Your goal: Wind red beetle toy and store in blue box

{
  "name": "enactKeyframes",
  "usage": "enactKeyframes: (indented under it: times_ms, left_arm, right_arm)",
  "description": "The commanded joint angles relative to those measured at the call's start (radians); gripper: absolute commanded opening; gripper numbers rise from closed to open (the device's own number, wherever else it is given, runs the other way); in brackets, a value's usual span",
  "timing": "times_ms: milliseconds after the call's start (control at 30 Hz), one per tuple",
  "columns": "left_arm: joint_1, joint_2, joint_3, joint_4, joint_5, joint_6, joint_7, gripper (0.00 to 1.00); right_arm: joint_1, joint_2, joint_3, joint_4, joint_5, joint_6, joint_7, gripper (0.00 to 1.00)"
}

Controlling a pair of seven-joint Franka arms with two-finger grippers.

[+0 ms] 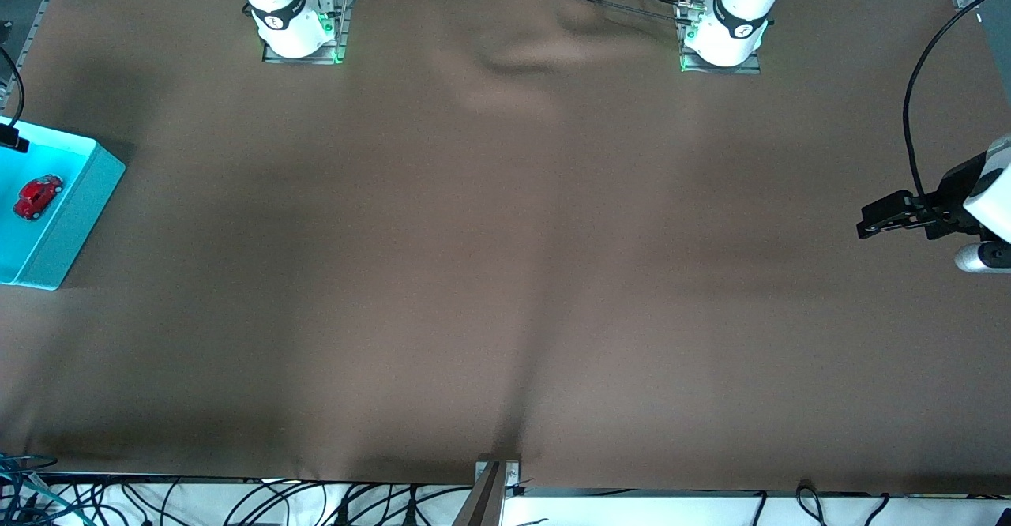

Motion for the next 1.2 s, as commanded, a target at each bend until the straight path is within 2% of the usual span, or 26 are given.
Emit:
enactKeyframes:
  times_ms: [0,133,400,867,1167]
  left_arm:
    - [0.003,0.007,-0.001,0.02,-0.01,-0.01,0.021,1.0]
    - [0.003,0.007,-0.001,0.02,-0.01,-0.01,0.021,1.0]
    - [0.003,0.007,-0.001,0.02,-0.01,-0.01,0.021,1.0]
    - [0.003,0.007,-0.001,0.02,-0.01,-0.01,0.021,1.0]
    - [0.004,0.007,-0.001,0.02,-0.01,-0.01,0.021,1.0]
  right_arm:
    - [-0.004,-0.049,0.036,-0.005,0.025,-0.054,-0.019,1.0]
    - [0.054,-0.073,0.033,-0.005,0.034,-0.08,-0.003,1.0]
    - [0.197,-0.11,-0.022,-0.005,0.036,-0.137,0.041,1.0]
    - [0.321,-0.132,-0.021,-0.005,0.039,-0.161,0.141,1.0]
    - [0.423,-0.132,-0.015,-0.005,0.042,-0.16,0.271,1.0]
